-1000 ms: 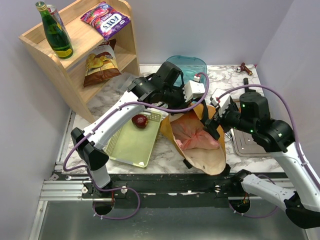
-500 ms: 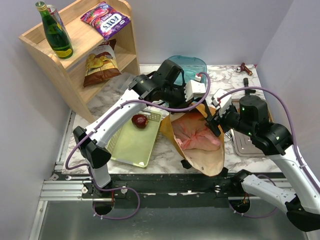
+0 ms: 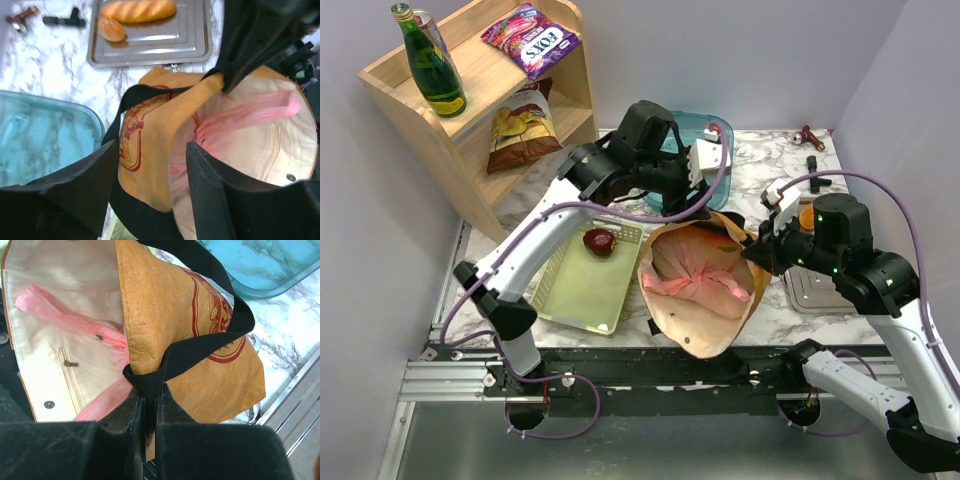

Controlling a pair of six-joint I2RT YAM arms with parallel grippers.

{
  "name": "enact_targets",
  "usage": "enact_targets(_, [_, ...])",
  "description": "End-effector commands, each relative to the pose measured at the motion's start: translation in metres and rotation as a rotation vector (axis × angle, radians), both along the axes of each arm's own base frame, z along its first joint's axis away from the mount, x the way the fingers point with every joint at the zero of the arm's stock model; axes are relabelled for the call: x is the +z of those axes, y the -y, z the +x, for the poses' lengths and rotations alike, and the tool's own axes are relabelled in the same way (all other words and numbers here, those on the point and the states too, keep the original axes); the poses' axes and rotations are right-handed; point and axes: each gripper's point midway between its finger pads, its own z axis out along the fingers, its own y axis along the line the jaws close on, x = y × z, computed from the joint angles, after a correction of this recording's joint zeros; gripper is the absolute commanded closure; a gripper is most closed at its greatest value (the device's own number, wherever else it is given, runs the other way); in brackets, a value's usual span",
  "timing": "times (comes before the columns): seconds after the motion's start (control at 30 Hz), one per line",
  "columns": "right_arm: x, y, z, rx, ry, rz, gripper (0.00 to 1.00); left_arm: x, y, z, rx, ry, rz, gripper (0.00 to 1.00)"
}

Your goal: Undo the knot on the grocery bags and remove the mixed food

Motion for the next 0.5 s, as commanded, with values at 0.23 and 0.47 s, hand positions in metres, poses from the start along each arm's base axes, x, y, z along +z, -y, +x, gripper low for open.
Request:
enact_targets(0.23, [0.007,0.009,0.023,-0.167,-0.003,0.053,0.99,-0.033,-0.028,-0.123,-0.278,0.524,-0.041,0.22])
enact_targets(0.47, [0.003,0.014,0.027,-0.187,-0.001,0.026,0.99,-0.113,0.013,-0.094,-0.241,0.521,0.233,0.22])
